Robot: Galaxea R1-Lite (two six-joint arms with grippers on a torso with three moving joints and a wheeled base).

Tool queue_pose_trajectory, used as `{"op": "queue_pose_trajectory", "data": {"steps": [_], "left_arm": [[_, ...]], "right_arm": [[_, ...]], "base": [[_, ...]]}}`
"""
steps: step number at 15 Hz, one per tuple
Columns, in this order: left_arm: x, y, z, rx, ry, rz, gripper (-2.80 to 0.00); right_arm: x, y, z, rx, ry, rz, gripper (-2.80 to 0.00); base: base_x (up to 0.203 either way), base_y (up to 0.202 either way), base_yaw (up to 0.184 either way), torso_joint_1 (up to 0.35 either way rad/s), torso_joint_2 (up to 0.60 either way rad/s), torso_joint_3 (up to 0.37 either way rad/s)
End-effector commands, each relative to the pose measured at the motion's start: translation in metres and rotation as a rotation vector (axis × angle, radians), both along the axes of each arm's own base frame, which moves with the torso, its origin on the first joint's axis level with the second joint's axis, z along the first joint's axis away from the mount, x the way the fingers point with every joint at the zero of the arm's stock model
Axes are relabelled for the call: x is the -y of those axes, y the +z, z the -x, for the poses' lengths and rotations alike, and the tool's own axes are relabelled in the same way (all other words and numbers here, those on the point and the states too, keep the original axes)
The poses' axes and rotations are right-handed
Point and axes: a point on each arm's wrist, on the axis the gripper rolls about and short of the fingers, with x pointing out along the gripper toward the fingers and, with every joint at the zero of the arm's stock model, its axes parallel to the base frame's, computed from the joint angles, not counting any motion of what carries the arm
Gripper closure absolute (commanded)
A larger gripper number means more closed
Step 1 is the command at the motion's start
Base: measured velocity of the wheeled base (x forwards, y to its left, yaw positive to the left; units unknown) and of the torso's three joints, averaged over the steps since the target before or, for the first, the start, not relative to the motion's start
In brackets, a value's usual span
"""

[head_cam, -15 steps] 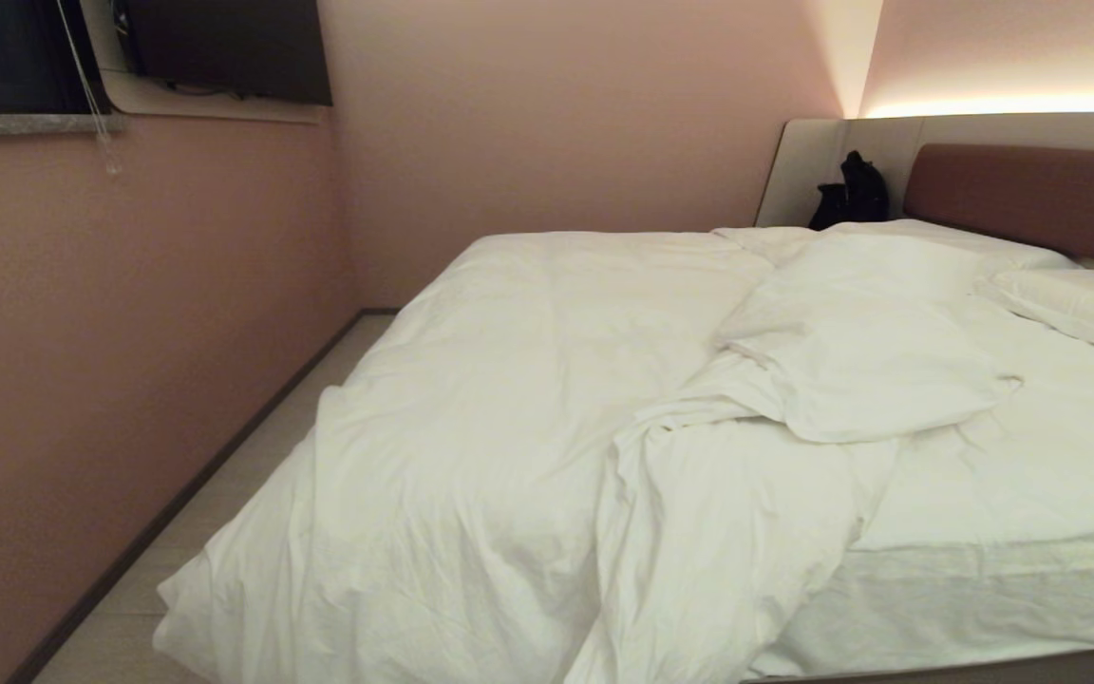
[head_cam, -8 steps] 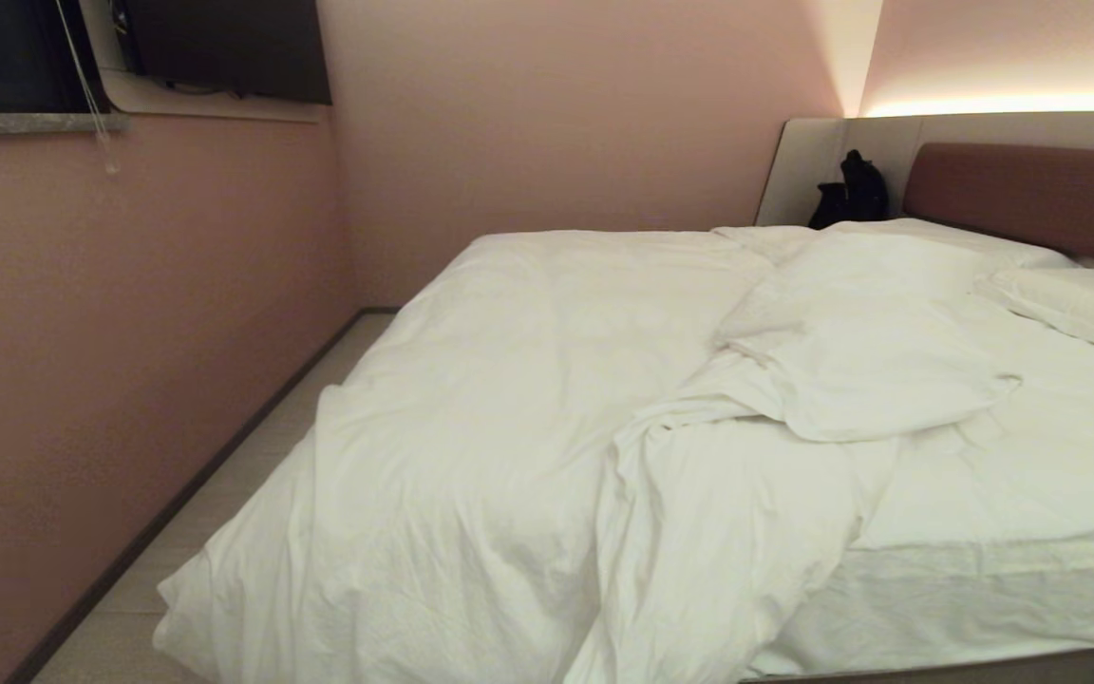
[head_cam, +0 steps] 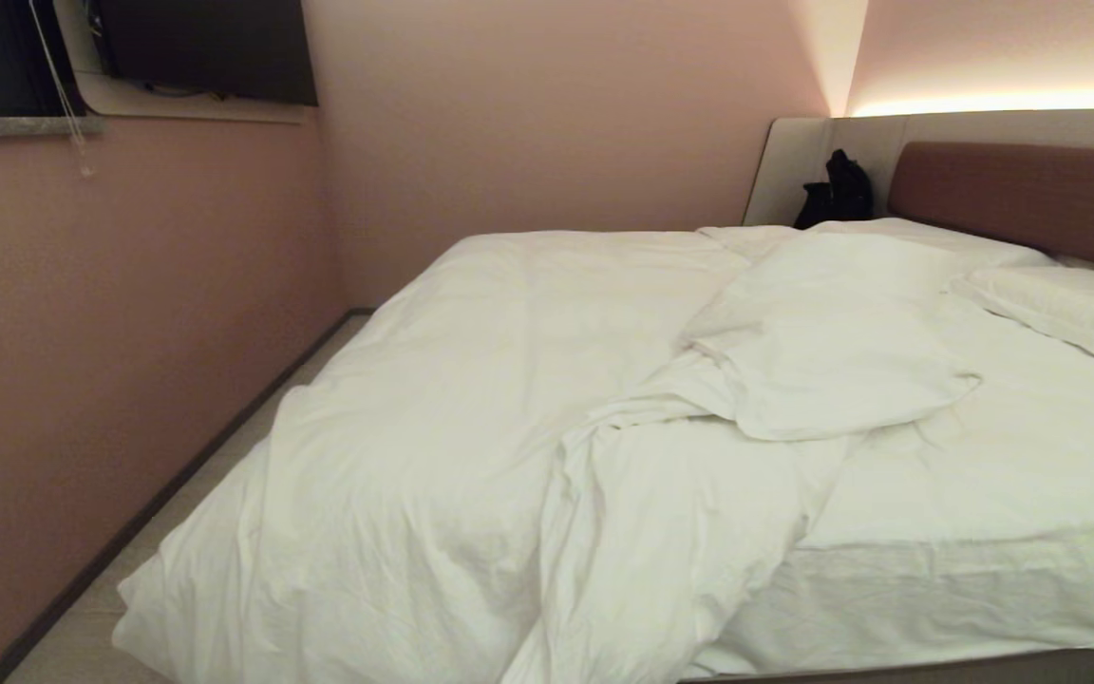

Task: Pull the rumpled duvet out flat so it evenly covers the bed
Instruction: Hold the folded corner of the quilt

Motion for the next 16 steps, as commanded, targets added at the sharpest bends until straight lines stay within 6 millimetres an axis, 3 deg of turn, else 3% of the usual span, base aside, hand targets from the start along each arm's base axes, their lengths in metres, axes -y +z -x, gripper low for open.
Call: {"op": "queue_pose_trajectory", "data": {"steps": [1,16], "left_arm": [[0.0,0.0001,0.0,0.001,0.0,0.0,0.0],[0.0,0.0002,0.0001,0.003,0.0,0.002,0.0]], "right_arm": [[0.0,0.0,0.0,0.0,0.0,-0.001,0.0],[0.0,0.0,0.0,0.0,0.0,-0.001,0.0]], "base": [[0.0,-0.189,0.001,0.009,0.0,0.005],[0.0,-0.196,-0.001,0.002,0.0,0.003]]}}
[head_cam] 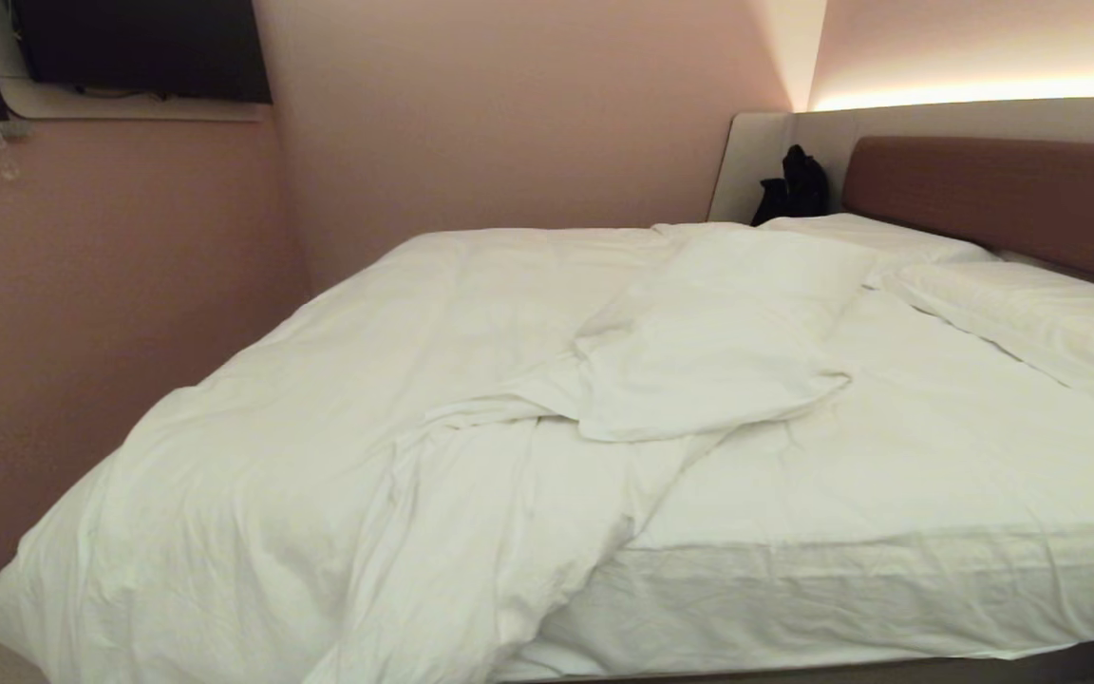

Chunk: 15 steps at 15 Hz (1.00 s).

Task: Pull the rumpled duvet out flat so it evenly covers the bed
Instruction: Hold the folded corner of the quilt

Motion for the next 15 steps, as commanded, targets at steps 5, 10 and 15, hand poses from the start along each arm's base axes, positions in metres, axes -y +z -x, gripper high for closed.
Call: {"op": "queue_pose_trajectory", "data": {"steps": [5,10,15], "left_arm": [[0.0,0.0,0.0,0.0,0.001,0.001,0.0],[0.0,-0.0002,0.0,-0.002,0.001,0.001,0.0],[-0.0001,-0.0002,0.0,-0.001,0.002,0.001,0.0]], "right_arm": [[0.0,0.0,0.0,0.0,0.0,0.0,0.0],[0.0,0.0,0.0,0.0,0.0,0.0,0.0],[0.0,0.0,0.0,0.0,0.0,0.0,0.0]], "base": [[0.0,-0.195,0.0,0.0,0.0,0.003],[0.0,-0.196,0.0,0.001,0.0,0.0],[0.0,-0.193,0.001,0.002,0.0,0.003]]}}
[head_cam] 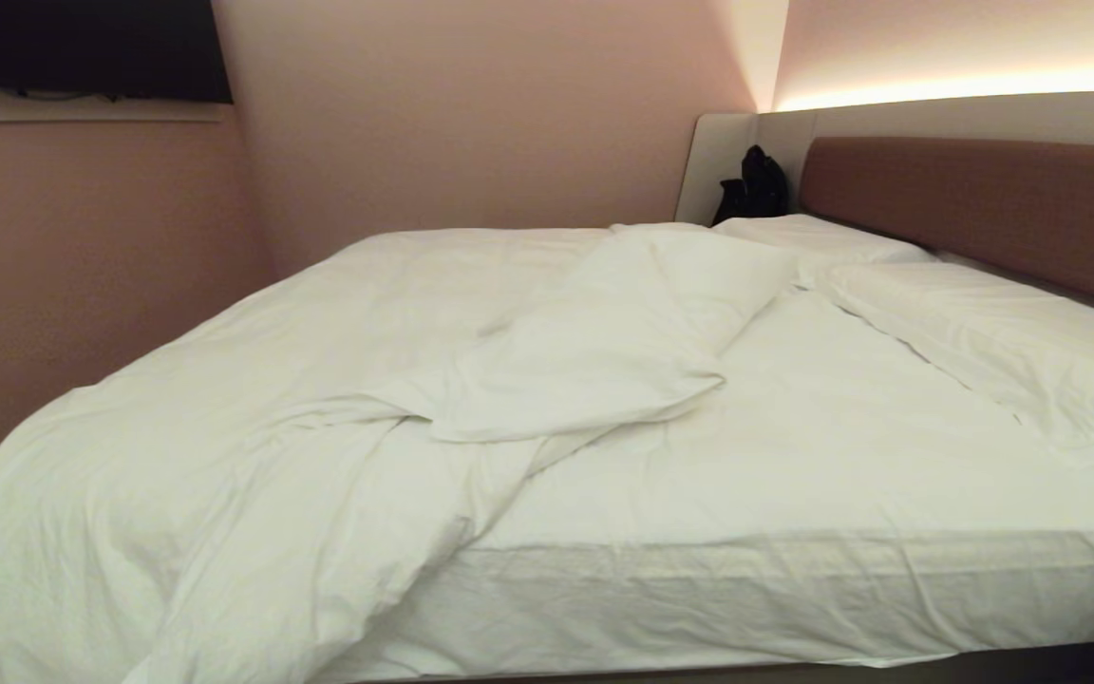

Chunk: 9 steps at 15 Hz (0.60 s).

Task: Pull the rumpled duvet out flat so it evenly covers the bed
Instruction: Hold the folded corner of the quilt

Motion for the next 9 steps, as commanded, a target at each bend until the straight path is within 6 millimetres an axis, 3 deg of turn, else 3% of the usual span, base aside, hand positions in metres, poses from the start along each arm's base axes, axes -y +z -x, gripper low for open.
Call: {"op": "queue_pose_trajectory", "data": {"steps": [1,4,9], "left_arm": [[0.0,0.0001,0.0,0.0,0.0,0.001,0.0],[0.0,0.0001,-0.0001,0.0,0.0,0.002,0.0],[0.0,0.0001,0.0,0.001,-0.001,-0.001,0.0]], "right_arm": [[0.0,0.0,0.0,0.0,0.0,0.0,0.0],[0.0,0.0,0.0,0.0,0.0,0.0,0.0],[0.0,0.0,0.0,0.0,0.0,0.0,0.0]], "base": [[0.0,-0.193,0.001,0.003,0.0,0.006],[0.0,-0.125,-0.002,0.002,0.0,0.004],[0.0,0.0,0.0,0.0,0.0,0.0]]}}
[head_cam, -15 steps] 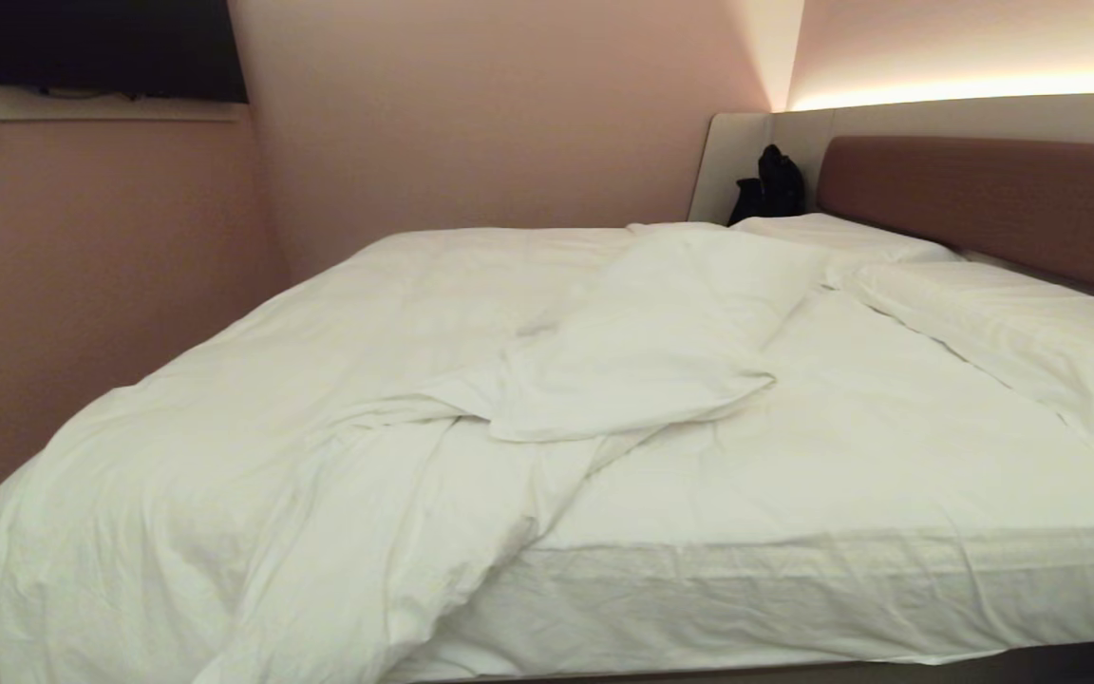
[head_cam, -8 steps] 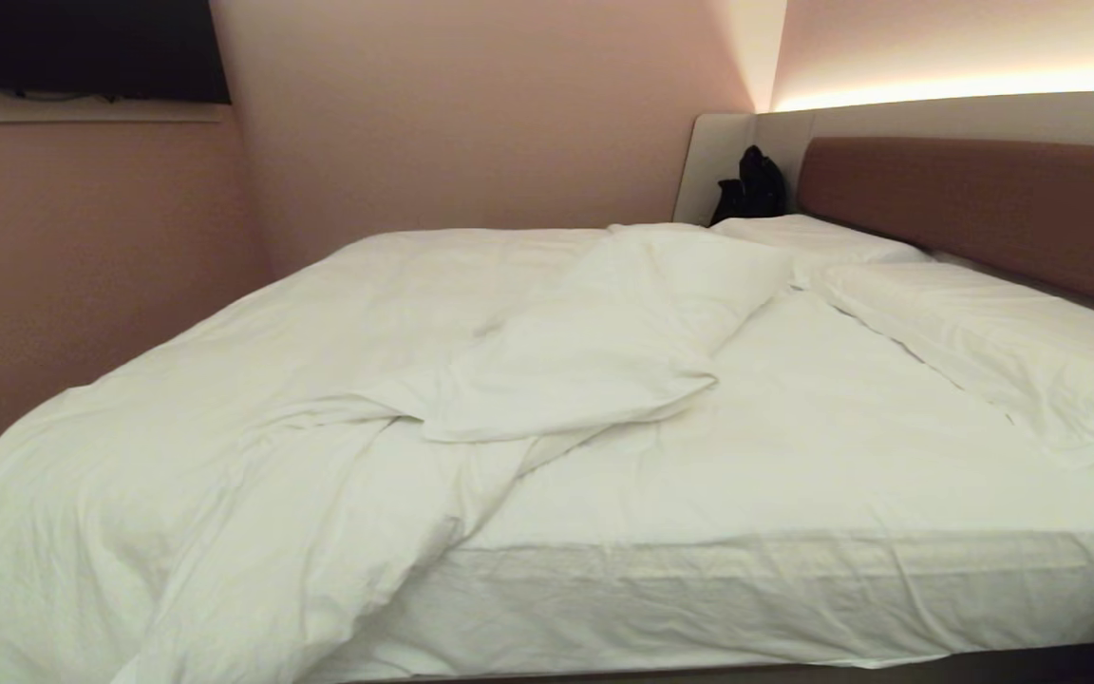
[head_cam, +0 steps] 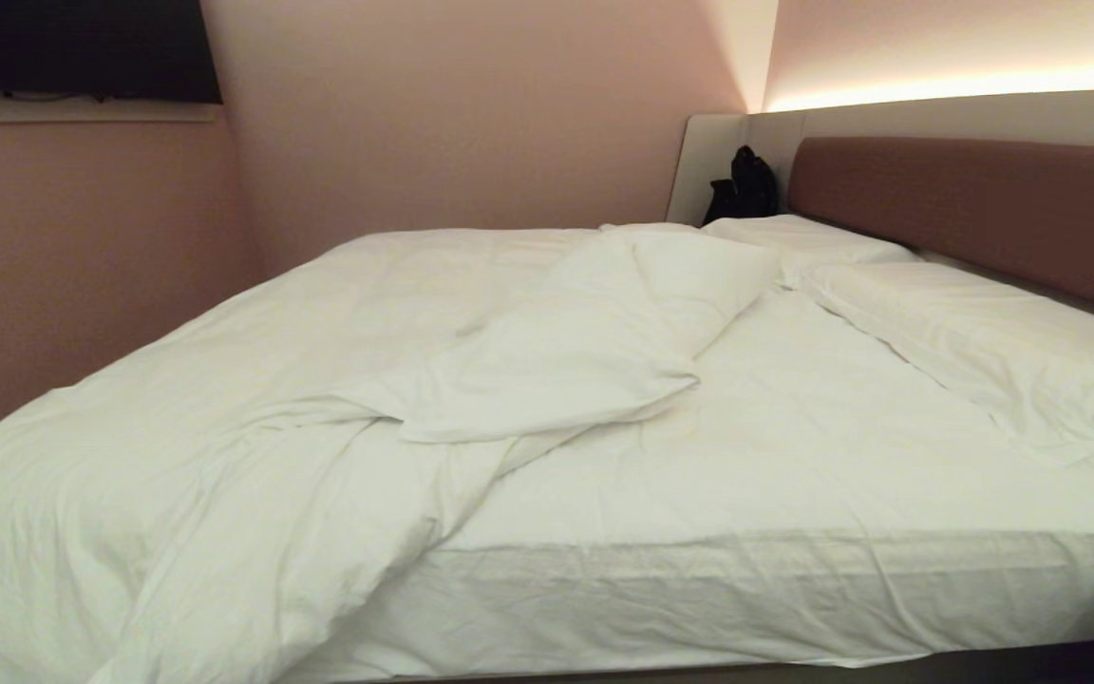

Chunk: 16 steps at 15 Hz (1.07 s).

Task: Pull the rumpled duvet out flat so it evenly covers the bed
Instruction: Hold the folded corner of the quilt

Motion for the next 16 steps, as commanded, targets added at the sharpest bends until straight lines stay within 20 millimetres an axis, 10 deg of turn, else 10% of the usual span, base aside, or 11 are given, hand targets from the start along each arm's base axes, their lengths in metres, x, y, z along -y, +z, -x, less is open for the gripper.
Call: {"op": "queue_pose_trajectory", "data": {"steps": [1,16], "left_arm": [[0.0,0.0002,0.0,0.002,0.0,0.001,0.0],[-0.0001,0.0002,0.0,0.002,0.003,0.015,0.0]], "right_arm": [[0.0,0.0,0.0,-0.001,0.0,0.0,0.0],[0.0,0.0,0.0,-0.001,0.0,0.0,0.0]], "base": [[0.0,0.0,0.0,0.0,0.0,0.0],[0.0,0.0,0.0,0.0,0.0,0.0]]}}
